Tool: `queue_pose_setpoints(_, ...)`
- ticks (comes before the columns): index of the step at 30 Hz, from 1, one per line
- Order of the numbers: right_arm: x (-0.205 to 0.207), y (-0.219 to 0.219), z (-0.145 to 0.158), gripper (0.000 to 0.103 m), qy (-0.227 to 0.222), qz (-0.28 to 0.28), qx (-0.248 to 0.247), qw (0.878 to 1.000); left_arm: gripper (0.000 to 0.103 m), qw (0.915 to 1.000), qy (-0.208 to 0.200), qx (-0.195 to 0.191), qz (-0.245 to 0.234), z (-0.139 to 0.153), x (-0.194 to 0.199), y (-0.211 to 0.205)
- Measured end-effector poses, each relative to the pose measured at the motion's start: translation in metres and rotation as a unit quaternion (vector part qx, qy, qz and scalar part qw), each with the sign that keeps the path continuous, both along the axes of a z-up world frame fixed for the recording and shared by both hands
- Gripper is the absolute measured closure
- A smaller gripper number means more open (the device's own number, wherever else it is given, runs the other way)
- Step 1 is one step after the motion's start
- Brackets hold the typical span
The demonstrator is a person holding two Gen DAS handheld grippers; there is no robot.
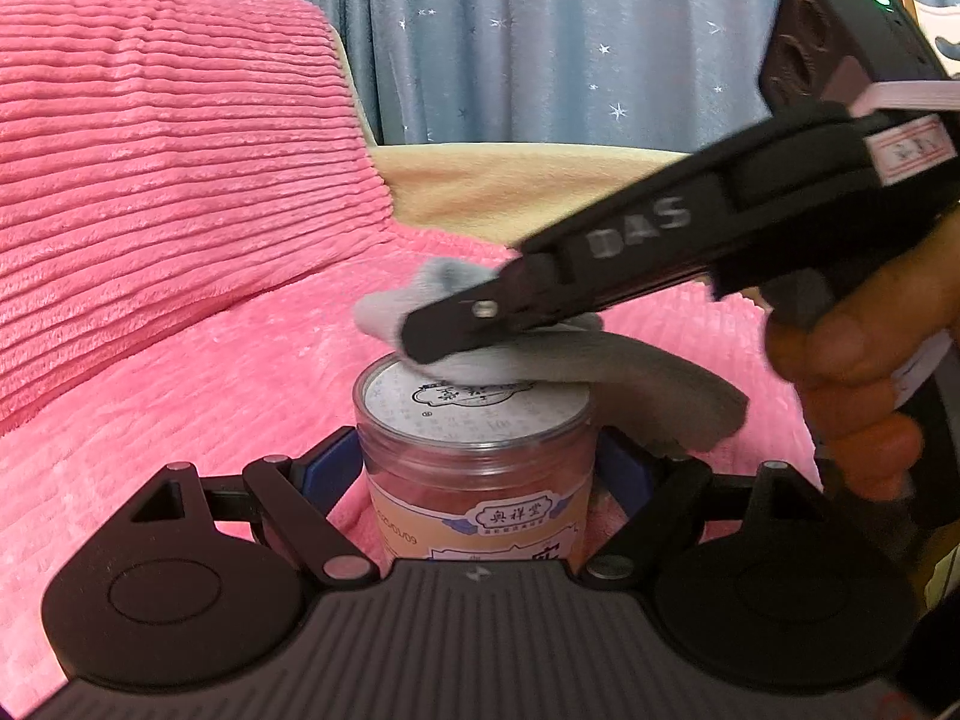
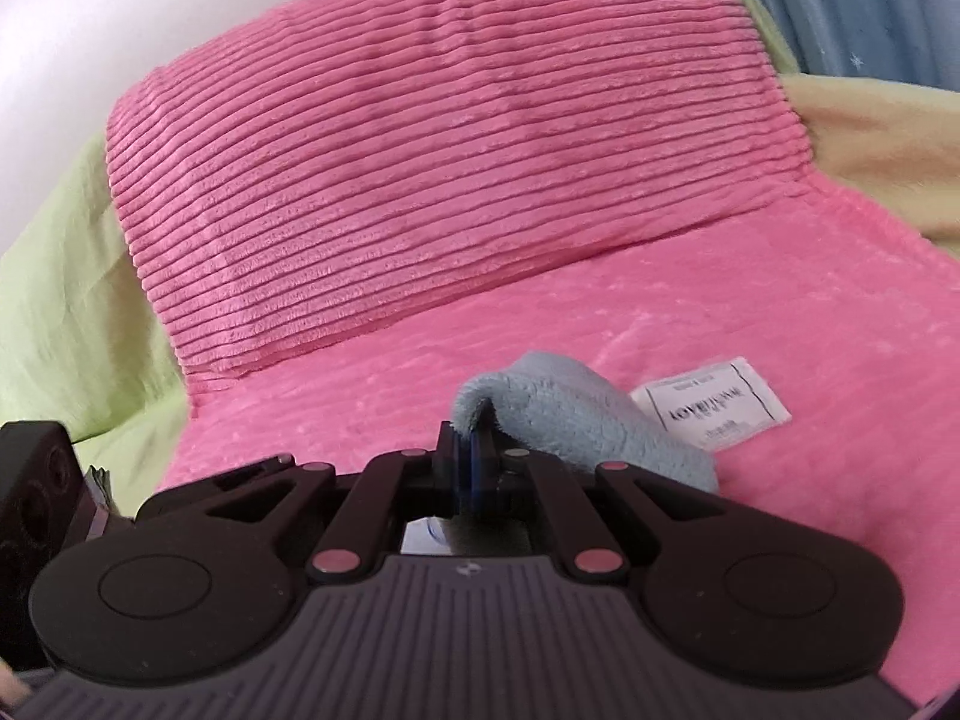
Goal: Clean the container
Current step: 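Keep wiping the lid and its edge with the right tool's cloth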
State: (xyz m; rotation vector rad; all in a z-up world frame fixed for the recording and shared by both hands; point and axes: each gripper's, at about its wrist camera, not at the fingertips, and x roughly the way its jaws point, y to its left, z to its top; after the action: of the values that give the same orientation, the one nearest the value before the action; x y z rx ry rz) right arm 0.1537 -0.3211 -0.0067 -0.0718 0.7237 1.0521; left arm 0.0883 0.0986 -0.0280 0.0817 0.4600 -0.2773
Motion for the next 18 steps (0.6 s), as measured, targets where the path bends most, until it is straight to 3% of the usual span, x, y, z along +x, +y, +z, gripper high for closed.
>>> queue_pose_setpoints(18,0.0035,0.0078,-0.0025,0.102,0.025,0.005,0.012,1.000,0.019,1.0000,-0.001,0.006,0.006,0.0002,-0.0025,-0.0021)
